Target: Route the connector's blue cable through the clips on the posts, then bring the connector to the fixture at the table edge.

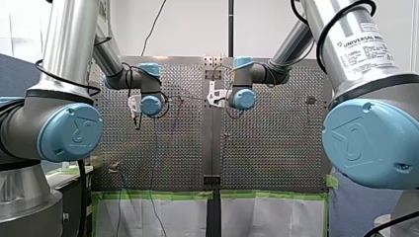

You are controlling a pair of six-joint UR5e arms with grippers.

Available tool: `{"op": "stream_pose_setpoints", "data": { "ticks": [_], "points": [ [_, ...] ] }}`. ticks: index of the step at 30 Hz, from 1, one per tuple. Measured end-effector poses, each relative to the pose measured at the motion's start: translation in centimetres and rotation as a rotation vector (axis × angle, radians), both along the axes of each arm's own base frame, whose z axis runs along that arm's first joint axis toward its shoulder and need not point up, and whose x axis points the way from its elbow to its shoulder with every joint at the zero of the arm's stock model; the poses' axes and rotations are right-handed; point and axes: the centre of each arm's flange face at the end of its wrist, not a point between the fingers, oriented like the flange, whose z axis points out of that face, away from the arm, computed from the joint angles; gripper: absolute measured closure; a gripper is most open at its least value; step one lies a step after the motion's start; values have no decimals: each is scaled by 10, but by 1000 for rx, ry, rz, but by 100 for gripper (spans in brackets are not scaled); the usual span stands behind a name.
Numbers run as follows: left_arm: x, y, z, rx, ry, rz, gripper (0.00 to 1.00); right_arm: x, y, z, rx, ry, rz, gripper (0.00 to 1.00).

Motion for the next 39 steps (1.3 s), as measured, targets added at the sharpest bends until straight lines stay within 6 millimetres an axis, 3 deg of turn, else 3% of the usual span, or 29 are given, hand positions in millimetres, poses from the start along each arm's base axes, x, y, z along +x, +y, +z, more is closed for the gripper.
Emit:
{"op": "stream_pose_setpoints", "data": {
  "ticks": [12, 39],
  "points": [
    [30, 25, 12, 9, -22, 26, 100, 3, -6, 5, -11, -20, 0, 100],
    [25, 23, 4, 21, 17, -15, 100, -4, -10, 1, 18, -15, -29, 100]
  ]
}}
